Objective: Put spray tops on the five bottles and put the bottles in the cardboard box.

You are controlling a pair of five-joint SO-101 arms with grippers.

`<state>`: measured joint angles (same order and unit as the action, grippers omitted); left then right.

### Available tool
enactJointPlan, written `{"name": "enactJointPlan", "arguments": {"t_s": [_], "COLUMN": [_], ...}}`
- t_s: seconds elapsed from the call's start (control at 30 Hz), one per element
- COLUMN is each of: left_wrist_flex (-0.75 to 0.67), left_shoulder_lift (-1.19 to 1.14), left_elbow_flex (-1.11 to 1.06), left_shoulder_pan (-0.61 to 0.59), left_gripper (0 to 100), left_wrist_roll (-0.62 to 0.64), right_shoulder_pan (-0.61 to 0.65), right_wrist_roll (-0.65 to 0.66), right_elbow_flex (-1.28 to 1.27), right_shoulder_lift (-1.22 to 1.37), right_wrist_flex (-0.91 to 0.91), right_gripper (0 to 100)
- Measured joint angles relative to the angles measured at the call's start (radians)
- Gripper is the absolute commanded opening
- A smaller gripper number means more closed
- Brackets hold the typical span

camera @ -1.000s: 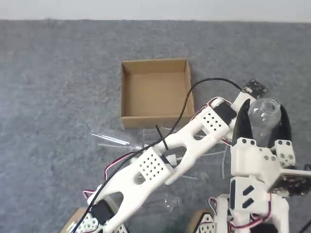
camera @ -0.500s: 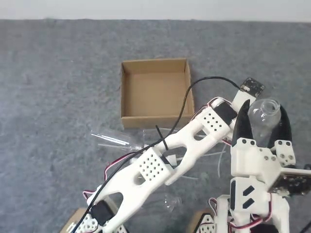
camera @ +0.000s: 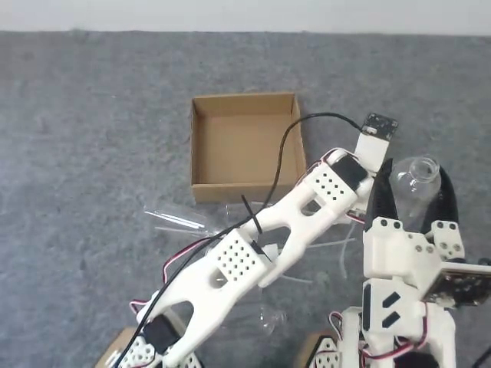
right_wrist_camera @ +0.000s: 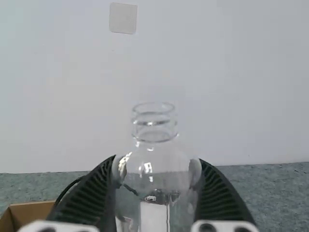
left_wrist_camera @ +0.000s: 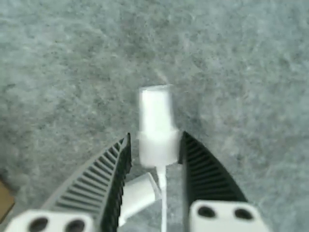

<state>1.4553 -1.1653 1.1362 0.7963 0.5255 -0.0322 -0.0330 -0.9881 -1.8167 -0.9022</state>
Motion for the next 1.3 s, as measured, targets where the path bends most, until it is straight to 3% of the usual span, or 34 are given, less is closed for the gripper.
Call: {"name": "enactJointPlan", "arguments": {"t_s": [0.37, 0.57, 0.93, 1.13, 1.3], "left_wrist_flex": [0.011, 0.077, 0.255, 0.262, 0.253], "left_shoulder_lift": [-0.011, -0.011, -0.023, -0.023, -0.023], "left_elbow_flex": [0.002, 0.021, 0.281, 0.272, 0.138], "left_shoulder_pan": [-0.002, -0.002, -0.017, -0.032, -0.028], "left_gripper": [7, 8, 8, 20, 19], "left_wrist_roll": [0.002, -0.089, -0.15, -0.158, -0.158], "right_shoulder_pan": [0.002, 0.002, 0.002, 0.002, 0.002], "right_wrist_roll": [0.0, 0.0, 0.0, 0.0, 0.0], "right_elbow_flex": [0.0, 0.0, 0.058, 0.071, 0.071], "right_shoulder_lift": [0.0, 0.0, 0.0, 0.0, 0.0], "right_wrist_flex": [-0.02, -0.021, -0.021, -0.021, -0.021], "right_gripper": [9.0, 9.0, 9.0, 9.0, 9.0]}}
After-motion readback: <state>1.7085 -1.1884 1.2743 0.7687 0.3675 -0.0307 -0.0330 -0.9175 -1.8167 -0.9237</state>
